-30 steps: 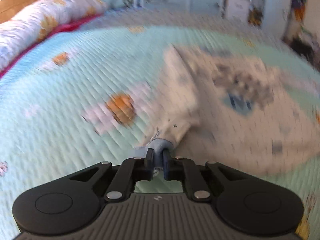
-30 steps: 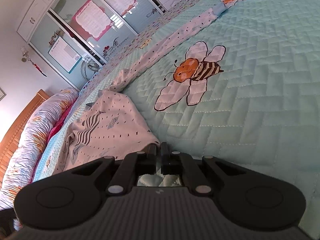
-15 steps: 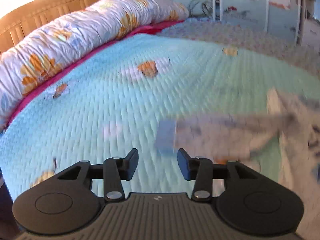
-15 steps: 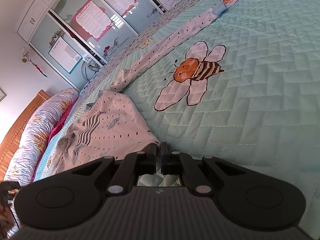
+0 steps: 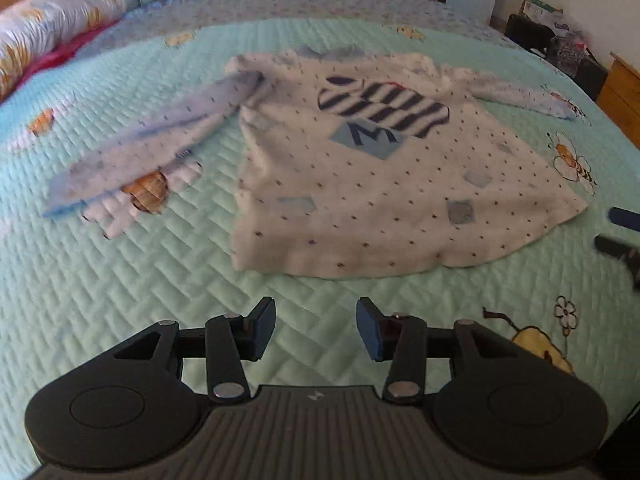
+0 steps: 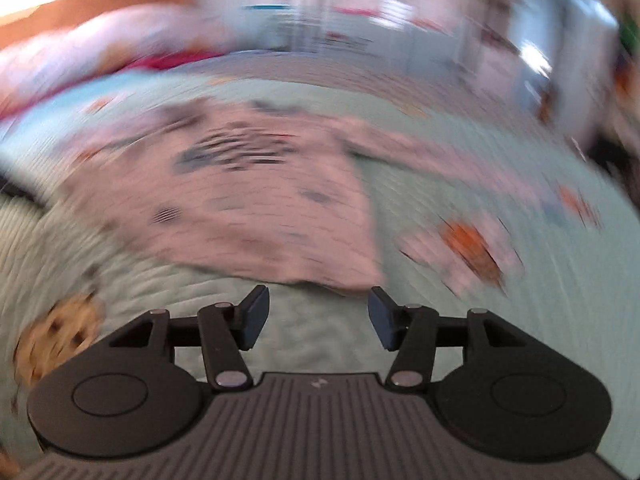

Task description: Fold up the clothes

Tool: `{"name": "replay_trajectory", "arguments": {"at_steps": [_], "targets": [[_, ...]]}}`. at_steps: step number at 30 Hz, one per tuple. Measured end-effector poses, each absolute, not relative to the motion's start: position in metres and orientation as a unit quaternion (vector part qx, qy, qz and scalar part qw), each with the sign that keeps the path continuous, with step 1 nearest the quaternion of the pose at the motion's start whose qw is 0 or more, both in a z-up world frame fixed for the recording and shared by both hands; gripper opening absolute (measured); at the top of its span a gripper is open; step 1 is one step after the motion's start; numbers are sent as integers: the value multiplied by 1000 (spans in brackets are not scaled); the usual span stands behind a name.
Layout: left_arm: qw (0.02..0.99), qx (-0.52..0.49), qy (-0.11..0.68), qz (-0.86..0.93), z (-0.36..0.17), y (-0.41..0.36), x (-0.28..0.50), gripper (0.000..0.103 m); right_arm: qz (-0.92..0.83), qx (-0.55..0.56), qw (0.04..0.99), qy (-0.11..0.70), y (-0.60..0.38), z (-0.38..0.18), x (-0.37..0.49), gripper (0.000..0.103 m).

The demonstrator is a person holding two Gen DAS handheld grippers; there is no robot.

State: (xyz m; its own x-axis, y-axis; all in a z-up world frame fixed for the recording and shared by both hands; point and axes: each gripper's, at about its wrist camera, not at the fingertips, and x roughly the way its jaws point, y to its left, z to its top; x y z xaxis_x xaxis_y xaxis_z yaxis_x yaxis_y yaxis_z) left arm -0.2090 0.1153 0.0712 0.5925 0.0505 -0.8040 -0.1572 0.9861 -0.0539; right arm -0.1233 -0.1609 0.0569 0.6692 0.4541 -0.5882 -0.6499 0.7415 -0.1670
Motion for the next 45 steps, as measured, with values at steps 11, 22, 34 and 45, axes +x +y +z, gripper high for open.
{"name": "replay_trajectory", "arguments": {"at_steps": [11, 22, 34, 45], "targets": [[877, -100, 467, 55, 56, 130, -204, 48, 437, -473, 747, 165, -53, 26, -139, 56], [877, -118, 464, 51, 53, 137, -206, 48, 446, -519, 720, 116, -42, 12, -152, 19], [886, -115, 448, 25, 64, 131, -200, 48, 354, -408, 836, 95, -13, 85, -54, 5], [878, -171, 444, 52, 59, 151, -182, 48, 413, -178, 847, 283, -43, 82, -24, 31]]}}
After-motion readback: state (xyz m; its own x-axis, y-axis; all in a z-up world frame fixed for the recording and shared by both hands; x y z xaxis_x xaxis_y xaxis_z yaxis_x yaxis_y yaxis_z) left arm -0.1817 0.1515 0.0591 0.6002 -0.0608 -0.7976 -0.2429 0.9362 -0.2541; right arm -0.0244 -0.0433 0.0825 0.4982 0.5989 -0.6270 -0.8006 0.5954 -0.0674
